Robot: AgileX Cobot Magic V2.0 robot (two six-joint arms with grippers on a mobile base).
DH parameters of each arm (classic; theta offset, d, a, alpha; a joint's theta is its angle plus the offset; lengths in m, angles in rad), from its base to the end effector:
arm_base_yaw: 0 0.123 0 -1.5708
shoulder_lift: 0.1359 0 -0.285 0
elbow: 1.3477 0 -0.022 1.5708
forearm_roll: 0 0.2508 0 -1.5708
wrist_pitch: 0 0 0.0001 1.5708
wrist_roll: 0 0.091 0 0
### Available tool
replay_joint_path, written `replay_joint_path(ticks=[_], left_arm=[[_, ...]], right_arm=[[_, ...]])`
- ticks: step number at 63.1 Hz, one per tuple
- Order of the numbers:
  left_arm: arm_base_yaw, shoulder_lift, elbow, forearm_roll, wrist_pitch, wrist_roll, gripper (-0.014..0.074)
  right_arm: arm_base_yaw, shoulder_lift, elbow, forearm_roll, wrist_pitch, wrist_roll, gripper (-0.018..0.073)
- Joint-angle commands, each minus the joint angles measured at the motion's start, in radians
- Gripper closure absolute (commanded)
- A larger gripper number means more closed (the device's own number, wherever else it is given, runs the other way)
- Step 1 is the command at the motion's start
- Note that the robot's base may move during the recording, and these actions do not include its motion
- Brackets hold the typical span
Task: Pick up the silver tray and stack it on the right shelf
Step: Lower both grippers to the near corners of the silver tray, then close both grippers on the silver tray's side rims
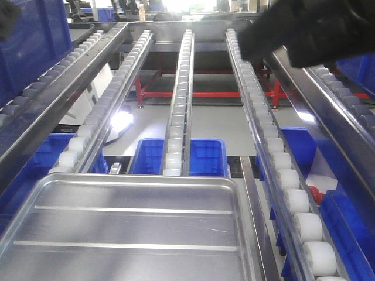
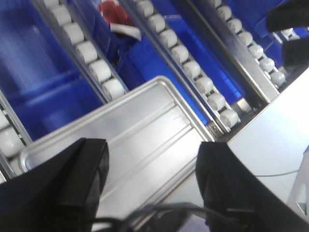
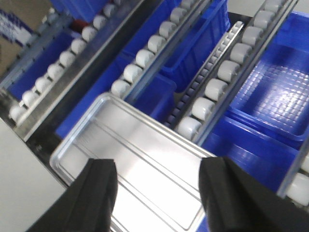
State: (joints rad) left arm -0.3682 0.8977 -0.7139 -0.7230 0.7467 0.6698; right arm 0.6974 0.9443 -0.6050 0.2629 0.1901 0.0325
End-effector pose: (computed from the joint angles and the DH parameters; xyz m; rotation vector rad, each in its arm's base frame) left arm 0.1419 -0.0986 0.3129 0.7600 2.1407 -0.6734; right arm 0.1477 0.1296 0.2947 -0.4501 2.0228 0.6712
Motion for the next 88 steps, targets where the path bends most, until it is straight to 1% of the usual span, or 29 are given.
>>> replay_joint_path(ticks=[1,4,8,14,20,28,33,35,38,41,43,47,50,52,54,58,66,70,78,88], left_arm=[[-0.007,0.019,-0.038,-0.02,-0.007,-0.08,0.0278],[-0.007,0.035,-0.043,0.048,0.015,-0.16,0.0278],[-0.007,0.051,-0.052,0.149,0.039,-0.231,0.0279],[-0.007,0.071,-0.072,0.287,0.072,-0.349,0.0279],[-0.007,0.093,-0.101,0.382,0.12,-0.45,0.0281],[-0.011,0.138,-0.134,0.489,0.2,-0.573,0.0281],[-0.032,0.17,-0.142,0.538,0.223,-0.656,0.0281],[-0.048,0.184,-0.142,0.556,0.223,-0.687,0.0281],[-0.075,0.204,-0.142,0.584,0.219,-0.734,0.0281],[-0.109,0.229,-0.142,0.629,0.214,-0.79,0.0281],[-0.131,0.249,-0.142,0.654,0.213,-0.83,0.0281],[-0.182,0.282,-0.142,0.716,0.207,-0.891,0.0281],[-0.218,0.31,-0.142,0.792,0.195,-0.966,0.0281],[-0.234,0.327,-0.142,0.825,0.177,-1.031,0.0281],[-0.25,0.339,-0.142,0.851,0.16,-1.073,0.0281],[-0.258,0.357,-0.142,0.866,0.115,-1.121,0.0281],[-0.258,0.365,-0.142,0.852,0.021,-1.132,0.0281],[-0.253,0.367,-0.142,0.852,0.002,-1.15,0.0281],[-0.253,0.386,-0.14,0.852,-0.028,-1.155,0.0281],[-0.253,0.436,-0.137,0.852,-0.037,-1.176,0.0281]], right_arm=[[0.001,-0.007,-0.053,0.042,-0.048,-0.002,0.008],[0.001,0.002,-0.069,0.042,0.032,-0.002,0.0081],[-0.001,0.027,-0.087,0.042,0.117,-0.001,0.0081],[-0.001,0.097,-0.11,0.042,0.195,0.036,0.0081],[-0.001,0.185,-0.133,0.041,0.244,0.083,0.0083],[-0.001,0.306,-0.186,0.008,0.305,0.188,0.0107],[-0.001,0.367,-0.229,-0.06,0.35,0.276,0.0113],[-0.001,0.388,-0.248,-0.108,0.373,0.321,0.0113],[-0.001,0.412,-0.27,-0.188,0.407,0.384,0.0113],[-0.001,0.437,-0.296,-0.277,0.452,0.47,0.0113],[0.001,0.451,-0.312,-0.324,0.479,0.53,0.0113],[0.004,0.476,-0.336,-0.405,0.505,0.607,0.0113],[0.004,0.487,-0.347,-0.412,0.503,0.624,0.0113],[0.004,0.491,-0.352,-0.407,0.495,0.626,0.0113],[0.004,0.498,-0.352,-0.398,0.485,0.626,0.0113],[0.004,0.505,-0.352,-0.372,0.471,0.626,0.0113],[0.004,0.517,-0.352,-0.318,0.459,0.626,0.0113],[0.004,0.522,-0.352,-0.316,0.454,0.626,0.0113],[0.004,0.541,-0.352,-0.319,0.446,0.626,0.0113],[0.004,0.583,-0.352,-0.319,0.438,0.626,0.0113]])
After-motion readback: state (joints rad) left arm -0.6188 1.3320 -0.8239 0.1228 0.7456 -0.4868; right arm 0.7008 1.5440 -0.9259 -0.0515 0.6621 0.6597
